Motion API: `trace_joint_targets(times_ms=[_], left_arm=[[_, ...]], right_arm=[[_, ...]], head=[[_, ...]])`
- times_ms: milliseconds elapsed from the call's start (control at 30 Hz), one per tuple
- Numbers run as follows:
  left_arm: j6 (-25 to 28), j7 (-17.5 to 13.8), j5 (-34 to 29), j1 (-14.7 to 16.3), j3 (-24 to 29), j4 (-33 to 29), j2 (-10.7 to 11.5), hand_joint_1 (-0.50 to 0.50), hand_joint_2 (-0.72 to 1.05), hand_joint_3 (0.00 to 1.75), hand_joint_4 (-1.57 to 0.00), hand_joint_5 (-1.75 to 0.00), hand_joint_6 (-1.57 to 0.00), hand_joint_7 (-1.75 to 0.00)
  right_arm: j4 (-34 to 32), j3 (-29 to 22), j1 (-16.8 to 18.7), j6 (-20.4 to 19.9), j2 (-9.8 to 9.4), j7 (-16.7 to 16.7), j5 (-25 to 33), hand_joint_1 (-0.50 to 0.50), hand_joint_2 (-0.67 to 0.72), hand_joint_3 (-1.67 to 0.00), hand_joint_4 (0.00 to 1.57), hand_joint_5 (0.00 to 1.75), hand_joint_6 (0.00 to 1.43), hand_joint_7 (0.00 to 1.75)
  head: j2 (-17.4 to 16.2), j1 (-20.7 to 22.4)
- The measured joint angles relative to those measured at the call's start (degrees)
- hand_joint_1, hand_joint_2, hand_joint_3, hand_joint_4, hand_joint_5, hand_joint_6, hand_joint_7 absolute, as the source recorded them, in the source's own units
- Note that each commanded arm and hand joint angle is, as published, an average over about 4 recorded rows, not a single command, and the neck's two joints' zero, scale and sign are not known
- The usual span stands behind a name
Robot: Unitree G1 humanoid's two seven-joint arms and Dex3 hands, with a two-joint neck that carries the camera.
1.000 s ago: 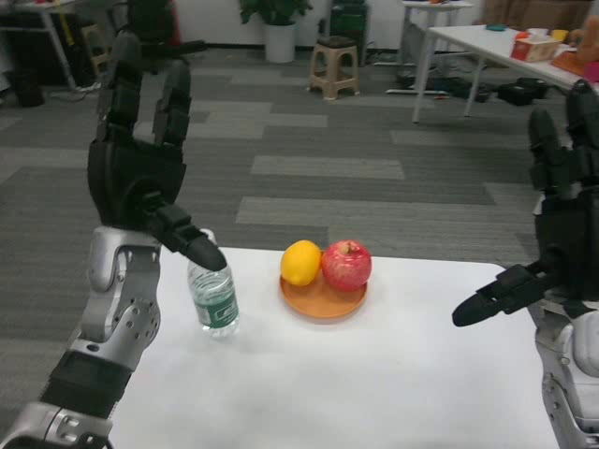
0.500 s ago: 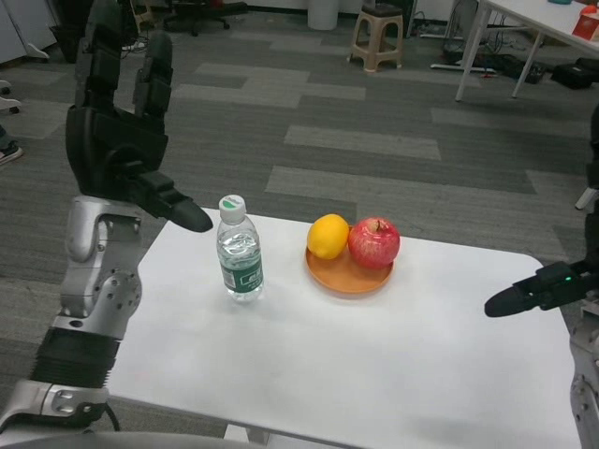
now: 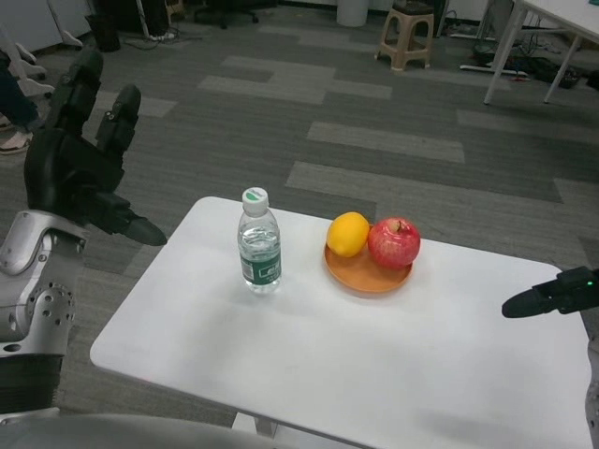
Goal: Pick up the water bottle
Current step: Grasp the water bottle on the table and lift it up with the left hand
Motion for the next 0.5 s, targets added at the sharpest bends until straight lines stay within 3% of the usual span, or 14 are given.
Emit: trace_joint_targets(times_ms=[200,300,500], left_arm=[[0.45,-2.15,4.98,-2.50,-0.24,5.20,-3.35,-0.50,-0.28,0.00,0.00,-0.10,0.00,0.00],[-0.63,-2.36,6.39,-4.18,-2.91,9.64,-3.79,-0.50,-0.21,0.07,0.00,-0.10,0.00,0.00],[-4.84,-2.73,7.00,-6.87,-8.31,18.49,-3.79,-0.50,-0.19,0.02,0.00,-0.10,0.00,0.00]], right_arm=[[0.32,0.22,-0.32,-0.03,0.02,0.01,0.00,-0.46,0.66,0.00,0.00,0.00,0.00,0.00],[0.35,0.28,-0.47,-0.06,0.05,0.01,0.00,-0.46,0.66,0.00,0.00,0.00,0.00,0.00],[0.29,0.40,-0.51,-0.12,0.07,0.02,0.00,-0.46,0.66,0.00,0.00,0.00,0.00,0.00]], head=[[0.39,-0.94],[0.77,-1.31],[1.88,-1.71]])
